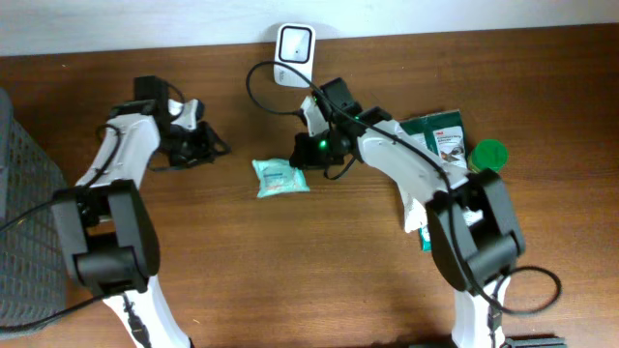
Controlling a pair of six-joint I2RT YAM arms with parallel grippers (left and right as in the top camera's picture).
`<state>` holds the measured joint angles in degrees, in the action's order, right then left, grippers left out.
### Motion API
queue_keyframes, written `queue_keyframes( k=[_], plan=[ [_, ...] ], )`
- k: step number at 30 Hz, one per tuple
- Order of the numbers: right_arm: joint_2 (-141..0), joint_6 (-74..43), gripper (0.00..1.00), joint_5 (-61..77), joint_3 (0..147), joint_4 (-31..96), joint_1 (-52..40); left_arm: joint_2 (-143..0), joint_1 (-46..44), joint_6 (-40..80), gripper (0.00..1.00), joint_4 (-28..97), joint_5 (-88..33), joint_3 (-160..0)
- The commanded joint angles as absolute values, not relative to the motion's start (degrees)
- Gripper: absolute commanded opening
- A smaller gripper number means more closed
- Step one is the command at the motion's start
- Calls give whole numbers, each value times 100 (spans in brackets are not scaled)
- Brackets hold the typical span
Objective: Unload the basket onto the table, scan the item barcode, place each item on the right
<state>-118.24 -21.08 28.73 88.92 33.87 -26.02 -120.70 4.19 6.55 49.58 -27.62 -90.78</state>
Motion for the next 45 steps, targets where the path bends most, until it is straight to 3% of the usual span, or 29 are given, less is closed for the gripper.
queue_keyframes(
  k=[1,6,7,8,9,10,11,12,17,22,34,41,45],
  plan=[
    [-11351,-1712,4,1533,8884,3627,-2714,-11922,746,644,37,4954,-2359,-9164],
    [-11159,-1393,4,-714,8925,3730,-3267,-11924,805,644,42,4936,-1951,-9161],
    [-11174,-1411,15,-563,8925,3754,-3227,-11924,788,644,42,4963,-1953,-9159],
    [-11194,-1507,40,-301,8925,3774,-3124,-11924,766,644,39,5002,-1975,-9150],
    [-11242,-1553,52,119,8923,3771,-2958,-11924,742,644,34,5022,-2005,-9135],
    [-11358,-1549,60,987,8925,3723,-2639,-11924,687,646,23,5019,-2084,-9094],
    [-11496,-1544,60,1653,8925,3684,-2364,-11924,548,773,8,5015,-2213,-9028],
    [-11653,-1542,61,2292,8925,3636,-2137,-11924,447,947,0,5017,-2211,-8991],
    [-12503,-1516,62,4034,8925,3358,-1653,-11924,-338,1525,0,4904,-2270,-8927],
    [-12822,-1525,62,4298,8925,3162,-1739,-11931,-744,1815,0,4709,-2265,-8777],
    [-13078,-1955,61,4180,8925,2827,-2034,-12099,-775,2016,0,4307,-2314,-8232],
    [-13100,-2307,45,4134,8914,2814,-2327,-12219,-821,2016,0,4217,-2311,-8232],
    [-13222,-2567,29,4136,8914,2716,-2482,-12219,-821,2016,0,4219,-2309,-8232]
  ],
)
